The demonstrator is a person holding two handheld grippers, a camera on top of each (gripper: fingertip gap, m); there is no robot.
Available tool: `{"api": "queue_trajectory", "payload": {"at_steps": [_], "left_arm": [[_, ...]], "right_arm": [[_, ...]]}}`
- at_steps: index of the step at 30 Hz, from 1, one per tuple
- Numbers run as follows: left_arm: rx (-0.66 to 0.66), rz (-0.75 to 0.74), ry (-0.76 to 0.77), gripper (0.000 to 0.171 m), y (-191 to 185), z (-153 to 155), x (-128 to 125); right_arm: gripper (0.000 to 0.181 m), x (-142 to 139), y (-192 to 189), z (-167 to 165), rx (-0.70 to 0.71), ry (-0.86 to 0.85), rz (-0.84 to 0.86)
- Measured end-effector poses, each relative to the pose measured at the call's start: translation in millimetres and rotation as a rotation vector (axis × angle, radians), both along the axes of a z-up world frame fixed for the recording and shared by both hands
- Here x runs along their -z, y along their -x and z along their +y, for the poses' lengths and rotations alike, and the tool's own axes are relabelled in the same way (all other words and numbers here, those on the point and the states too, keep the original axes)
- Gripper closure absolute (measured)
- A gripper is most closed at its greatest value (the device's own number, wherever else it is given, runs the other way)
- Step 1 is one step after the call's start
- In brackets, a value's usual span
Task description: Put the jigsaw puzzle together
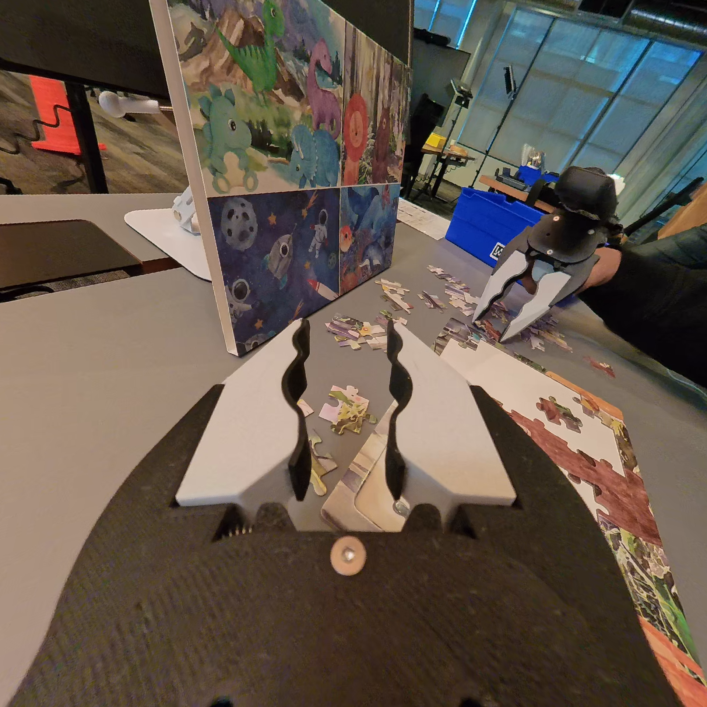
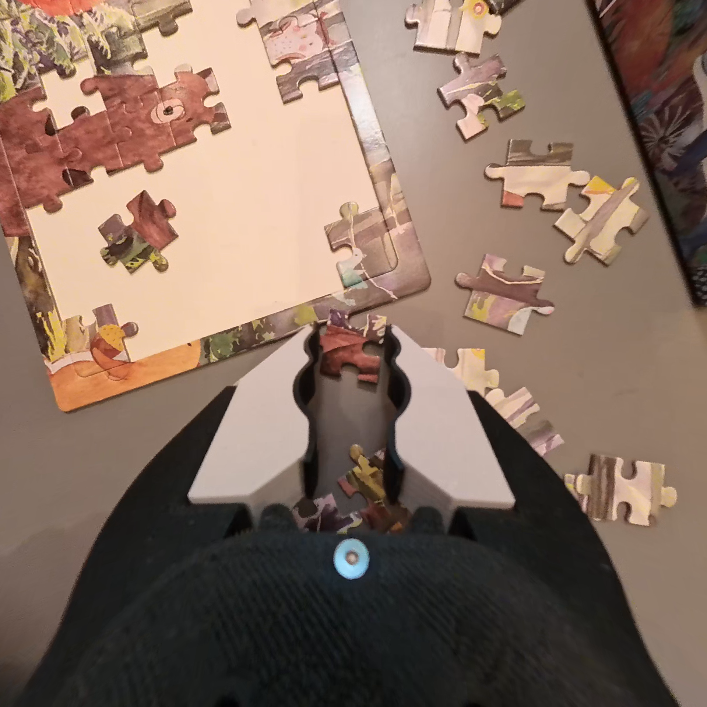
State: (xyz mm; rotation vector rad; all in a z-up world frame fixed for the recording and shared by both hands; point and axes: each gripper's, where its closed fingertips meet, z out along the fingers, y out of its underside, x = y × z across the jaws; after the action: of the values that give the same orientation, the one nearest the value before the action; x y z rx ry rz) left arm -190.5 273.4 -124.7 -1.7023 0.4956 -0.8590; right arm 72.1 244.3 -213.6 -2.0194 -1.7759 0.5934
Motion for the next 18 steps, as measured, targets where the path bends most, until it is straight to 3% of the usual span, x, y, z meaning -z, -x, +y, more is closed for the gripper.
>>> {"api": "queue_trajectory", "payload": {"at_steps": [11,18], "left_arm": [[0.000,0.000,-0.004,0.133,-0.2,-0.4,-0.3],[0.001,0.004,-0.005,0.133,-1.0,-0.6,-0.1]], "right_arm": [[0.153,-16.7,4.6,-11.3,0.019,0.003,0.081],[0.154,-59.7,62.1,-65.0,-0.097,0.068,0.255]]}}
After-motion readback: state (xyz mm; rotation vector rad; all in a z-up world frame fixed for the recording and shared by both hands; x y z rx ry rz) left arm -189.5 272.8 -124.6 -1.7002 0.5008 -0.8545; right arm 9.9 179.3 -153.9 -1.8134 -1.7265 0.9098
